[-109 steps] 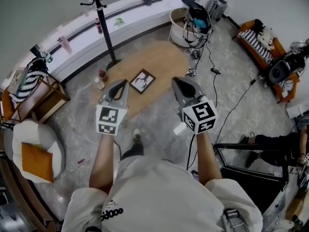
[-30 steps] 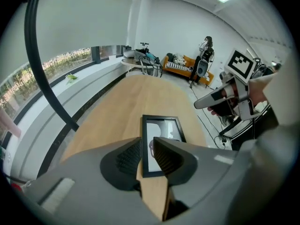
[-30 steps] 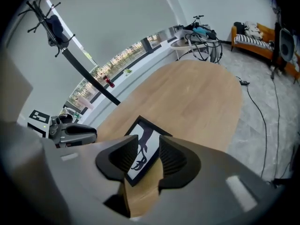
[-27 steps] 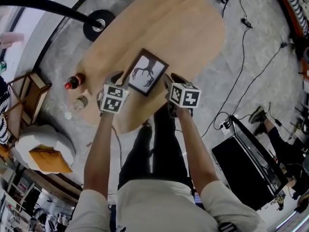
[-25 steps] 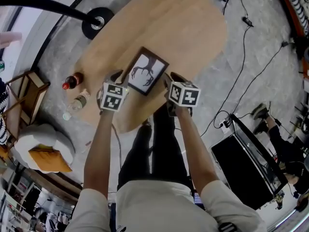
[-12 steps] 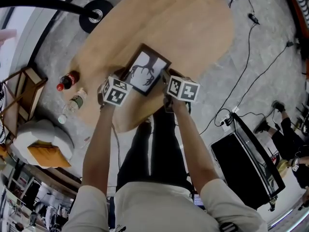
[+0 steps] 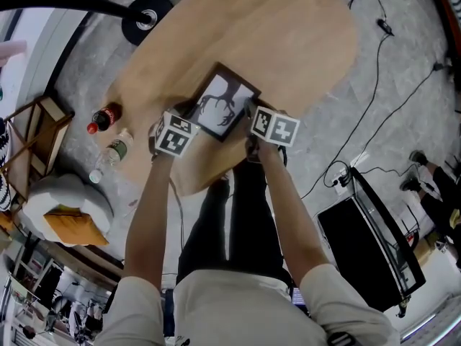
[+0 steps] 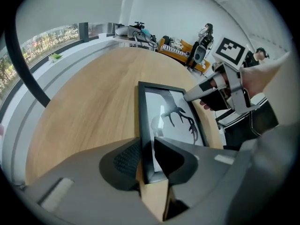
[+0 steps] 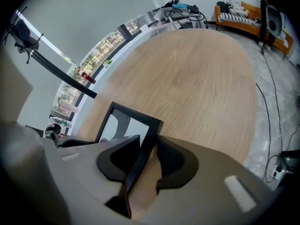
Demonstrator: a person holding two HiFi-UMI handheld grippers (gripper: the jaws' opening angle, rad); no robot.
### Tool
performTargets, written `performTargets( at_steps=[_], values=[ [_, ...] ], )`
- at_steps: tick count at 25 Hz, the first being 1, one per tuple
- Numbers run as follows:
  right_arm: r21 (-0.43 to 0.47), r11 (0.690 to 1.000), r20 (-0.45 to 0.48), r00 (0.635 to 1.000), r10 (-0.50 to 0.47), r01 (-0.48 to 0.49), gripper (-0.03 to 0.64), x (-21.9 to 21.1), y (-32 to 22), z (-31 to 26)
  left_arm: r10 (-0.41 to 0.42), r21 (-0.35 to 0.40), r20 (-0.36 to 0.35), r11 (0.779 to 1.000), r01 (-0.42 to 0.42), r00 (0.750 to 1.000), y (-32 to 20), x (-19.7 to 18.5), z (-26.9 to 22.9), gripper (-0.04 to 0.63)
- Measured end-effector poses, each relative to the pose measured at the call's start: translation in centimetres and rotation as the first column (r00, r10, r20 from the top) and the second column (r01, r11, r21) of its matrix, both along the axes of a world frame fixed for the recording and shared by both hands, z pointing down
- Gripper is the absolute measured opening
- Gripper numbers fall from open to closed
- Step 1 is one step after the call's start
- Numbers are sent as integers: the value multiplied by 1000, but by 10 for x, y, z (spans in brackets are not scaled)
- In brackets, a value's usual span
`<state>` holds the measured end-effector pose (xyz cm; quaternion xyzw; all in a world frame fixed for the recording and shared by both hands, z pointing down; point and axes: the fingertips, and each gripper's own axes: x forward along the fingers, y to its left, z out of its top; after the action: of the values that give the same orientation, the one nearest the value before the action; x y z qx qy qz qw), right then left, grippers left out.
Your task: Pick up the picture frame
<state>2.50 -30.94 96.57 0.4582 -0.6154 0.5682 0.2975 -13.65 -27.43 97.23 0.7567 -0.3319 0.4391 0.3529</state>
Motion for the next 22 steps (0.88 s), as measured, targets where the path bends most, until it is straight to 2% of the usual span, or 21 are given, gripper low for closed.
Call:
performTargets(
  at_steps=[3,8,13,17,22],
  values=[
    [-2,1000,-15,1000,7,-7,120,-1,1,1,-23,-3,-15,1000,23,1000,-2,-2,-4,98],
    [-17,1000,-18,999,26,-26,114,0,0,1,-36,33,8,999,36,999,0,-1,-1,97],
    [-47,997,-5,998,64,-64,103,3,-1,-1,-70,12,2,998,70,998,0,-1,-2,79],
    [-18,997,0,997,81,-81,92,2,-6,-10,-111,1,0,994,111,994,4,-1,-5,75],
    [17,997,4,998,70,-70,90,0,-7,-29,-137,26,-1,990,137,991,6,-2,-19,75]
  ],
)
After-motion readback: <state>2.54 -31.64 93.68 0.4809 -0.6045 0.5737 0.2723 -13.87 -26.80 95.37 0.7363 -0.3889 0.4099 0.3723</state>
